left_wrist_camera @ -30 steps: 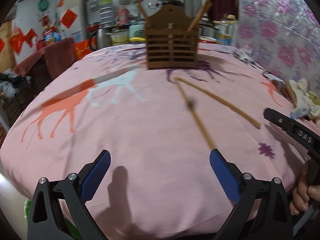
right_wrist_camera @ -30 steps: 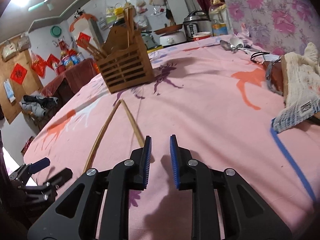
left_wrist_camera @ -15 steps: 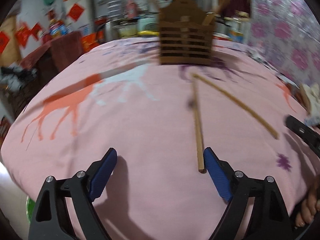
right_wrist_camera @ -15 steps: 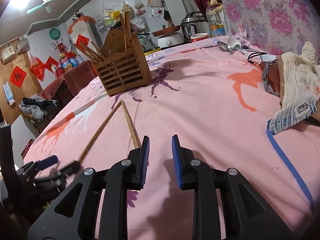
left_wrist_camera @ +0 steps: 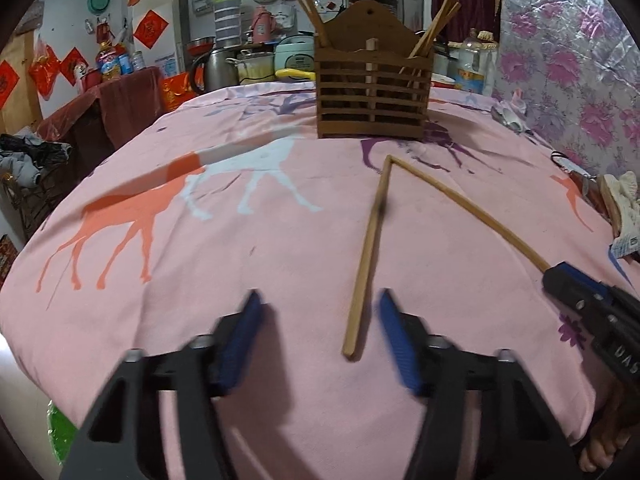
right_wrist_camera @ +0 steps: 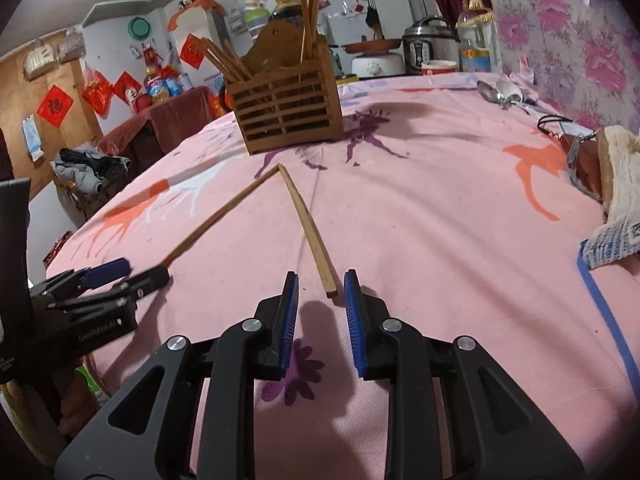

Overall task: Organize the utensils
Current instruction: 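Close the right tool on the loose wooden chopstick, then lift the chopstick with the right tool and carry it over the holder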

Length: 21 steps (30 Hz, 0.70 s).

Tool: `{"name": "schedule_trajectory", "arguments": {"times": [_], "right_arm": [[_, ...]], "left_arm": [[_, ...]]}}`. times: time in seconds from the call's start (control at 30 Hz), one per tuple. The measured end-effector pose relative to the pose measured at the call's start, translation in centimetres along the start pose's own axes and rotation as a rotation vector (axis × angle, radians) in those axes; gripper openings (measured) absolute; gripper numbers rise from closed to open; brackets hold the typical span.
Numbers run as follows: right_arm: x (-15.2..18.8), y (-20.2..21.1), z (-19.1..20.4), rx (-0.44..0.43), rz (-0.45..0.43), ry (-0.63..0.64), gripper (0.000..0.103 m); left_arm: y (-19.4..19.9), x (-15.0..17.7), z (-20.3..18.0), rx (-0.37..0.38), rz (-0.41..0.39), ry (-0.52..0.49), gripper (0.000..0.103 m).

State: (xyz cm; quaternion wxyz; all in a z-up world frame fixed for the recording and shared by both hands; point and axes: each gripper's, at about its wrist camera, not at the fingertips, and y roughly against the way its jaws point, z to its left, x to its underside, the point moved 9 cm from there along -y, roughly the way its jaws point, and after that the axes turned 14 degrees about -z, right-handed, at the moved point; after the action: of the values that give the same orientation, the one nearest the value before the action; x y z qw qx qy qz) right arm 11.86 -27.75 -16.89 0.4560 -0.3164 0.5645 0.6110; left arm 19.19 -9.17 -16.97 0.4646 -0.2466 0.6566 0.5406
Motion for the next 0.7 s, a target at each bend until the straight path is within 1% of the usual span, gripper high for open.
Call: {"name": "schedule_trajectory", "arguments": {"times": [0.07, 0.1, 0.13, 0.17, 0.2, 0.23, 0.33, 0.37, 0.5, 0.57, 0.7], "right_arm": [[0.0, -0.1, 0.1, 0.003, -0.004, 0.012, 0.026], [0.1, -0.1, 0.3, 0.006, -0.007, 0.024, 0.026], [0.1, -0.1, 0.3, 0.008, -0.009, 0.031, 0.026], [0.1, -0.2, 0.4, 0.009, -0.011, 0.036, 0.020], [0.2, -0.2, 0.5, -0.002, -0.007, 0.038, 0.016], [0.2, -0.2, 0.6, -0.005, -0.006, 0.040, 0.008], [0.3, -0.1, 1.0, -0.013, -0.008, 0.057, 0.007], [0.2, 0.0, 1.1, -0.015, -0.010, 0.063, 0.007], [0.3, 0.0, 1.4, -0.016, -0.011, 0.078, 0.007], [0.3, 0.1, 1.5, -0.017, -0.014, 0.079, 0.007], [-0.4, 0.9, 2.1, -0.017, -0.053, 0.112, 0.007]], "left_arm": [[0.1, 0.0, -0.4, 0.017, -0.005, -0.007, 0.026], [0.2, 0.0, -0.7, 0.029, -0.007, -0.015, 0.021], [0.3, 0.0, -0.9, 0.036, -0.006, -0.020, 0.011], [0.4, 0.1, -1.0, 0.039, -0.006, -0.024, 0.009], [0.5, 0.2, -1.0, 0.043, -0.006, -0.020, 0.008], [0.6, 0.2, -0.9, 0.045, -0.003, -0.014, 0.006], [0.8, 0.3, -0.5, 0.051, 0.008, 0.011, 0.007], [0.9, 0.3, -0.3, 0.048, 0.011, 0.019, 0.009], [0.9, 0.4, -0.1, 0.040, 0.008, 0.020, 0.012], [1.2, 0.4, -0.2, 0.038, 0.007, 0.006, 0.006], [2.4, -0.2, -0.4, 0.019, -0.025, -0.024, 0.006]]}}
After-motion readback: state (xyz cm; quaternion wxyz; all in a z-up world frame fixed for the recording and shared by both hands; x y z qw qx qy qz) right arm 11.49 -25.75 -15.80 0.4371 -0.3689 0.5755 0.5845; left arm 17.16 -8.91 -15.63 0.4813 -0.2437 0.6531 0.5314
